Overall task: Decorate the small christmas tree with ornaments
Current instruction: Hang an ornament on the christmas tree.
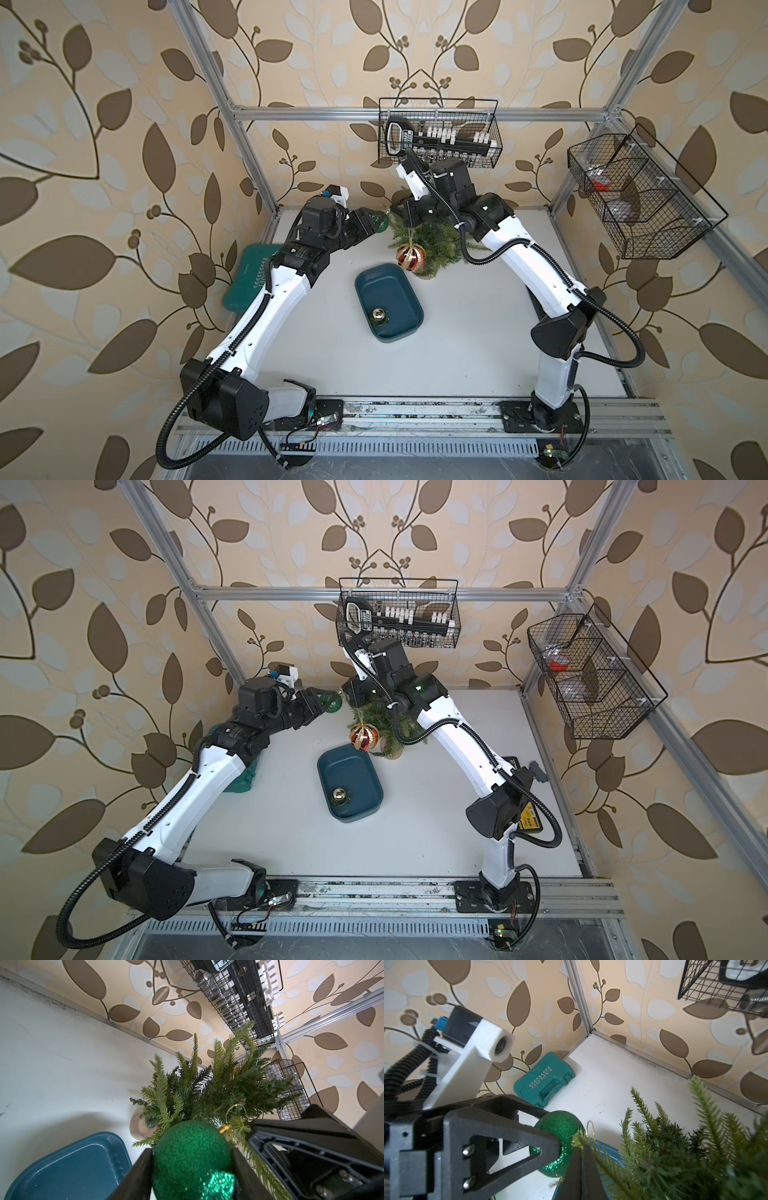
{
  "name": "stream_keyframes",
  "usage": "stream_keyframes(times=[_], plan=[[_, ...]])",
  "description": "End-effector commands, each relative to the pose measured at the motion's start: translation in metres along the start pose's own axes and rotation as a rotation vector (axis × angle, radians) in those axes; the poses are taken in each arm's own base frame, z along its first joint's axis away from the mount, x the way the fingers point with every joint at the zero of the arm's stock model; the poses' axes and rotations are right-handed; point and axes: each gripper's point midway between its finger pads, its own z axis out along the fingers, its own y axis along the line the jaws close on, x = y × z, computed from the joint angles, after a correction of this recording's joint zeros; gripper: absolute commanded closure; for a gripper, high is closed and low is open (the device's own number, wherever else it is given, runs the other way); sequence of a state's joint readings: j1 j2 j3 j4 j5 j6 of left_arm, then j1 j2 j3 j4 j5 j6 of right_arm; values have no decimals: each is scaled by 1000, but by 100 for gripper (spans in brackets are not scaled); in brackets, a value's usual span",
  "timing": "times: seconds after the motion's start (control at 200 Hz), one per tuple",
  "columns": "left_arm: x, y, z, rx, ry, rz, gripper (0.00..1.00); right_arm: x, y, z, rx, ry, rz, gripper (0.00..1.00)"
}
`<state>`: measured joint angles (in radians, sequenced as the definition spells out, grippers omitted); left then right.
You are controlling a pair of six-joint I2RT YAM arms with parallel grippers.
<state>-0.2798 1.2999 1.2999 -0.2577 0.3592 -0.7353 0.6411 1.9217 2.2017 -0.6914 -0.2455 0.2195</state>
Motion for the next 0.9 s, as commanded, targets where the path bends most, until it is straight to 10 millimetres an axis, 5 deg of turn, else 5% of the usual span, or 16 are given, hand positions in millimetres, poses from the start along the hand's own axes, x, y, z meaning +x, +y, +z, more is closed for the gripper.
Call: stream_keyframes(times=[0.0,0.595,0.895], plan=[[-16,-23,-14,62,-58,32,47,-10,0,-12,16,-37,-2,100],[-7,-12,-3,47,-17,13,46,-3,-13,-14,50,-19,11,100],[-3,-4,-7,15,-25,8,24,0,-12,-10,35,-11,15,100]])
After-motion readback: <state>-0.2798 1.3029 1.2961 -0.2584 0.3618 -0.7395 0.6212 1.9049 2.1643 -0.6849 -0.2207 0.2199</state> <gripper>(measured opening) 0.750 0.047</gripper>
